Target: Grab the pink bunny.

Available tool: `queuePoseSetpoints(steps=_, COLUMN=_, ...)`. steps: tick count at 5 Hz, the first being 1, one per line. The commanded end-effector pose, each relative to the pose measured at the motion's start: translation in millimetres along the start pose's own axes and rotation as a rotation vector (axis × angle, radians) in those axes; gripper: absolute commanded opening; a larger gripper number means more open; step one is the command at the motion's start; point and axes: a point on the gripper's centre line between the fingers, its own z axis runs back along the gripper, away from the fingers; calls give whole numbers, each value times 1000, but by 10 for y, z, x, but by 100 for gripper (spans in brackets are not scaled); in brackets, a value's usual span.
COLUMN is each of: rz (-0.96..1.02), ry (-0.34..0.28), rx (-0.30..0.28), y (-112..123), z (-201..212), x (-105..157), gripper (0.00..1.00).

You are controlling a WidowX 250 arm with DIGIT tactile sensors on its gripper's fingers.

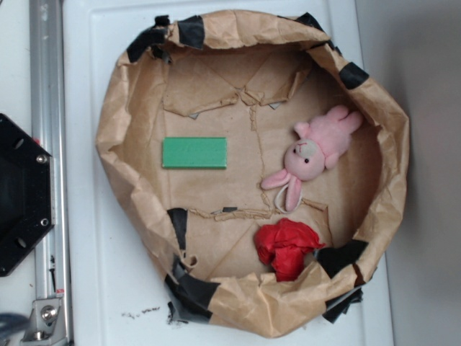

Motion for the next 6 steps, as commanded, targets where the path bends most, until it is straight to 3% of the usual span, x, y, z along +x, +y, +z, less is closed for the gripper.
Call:
queuePoseSetpoints(steps=1, rz=0, ry=0, rx=0, y=0, z=0, x=0, gripper=100)
queuePoseSetpoints(steps=2, rz=140, ry=-181, rx=59, y=170, z=-350, x=408, gripper=100)
queuePoseSetpoints(steps=3, rz=212, ry=-146, rx=53, y=336, z=-682, x=689, gripper=100)
queuePoseSetpoints(steps=6, rz=212, ry=-146, rx=53, y=336, z=-682, x=689, gripper=100)
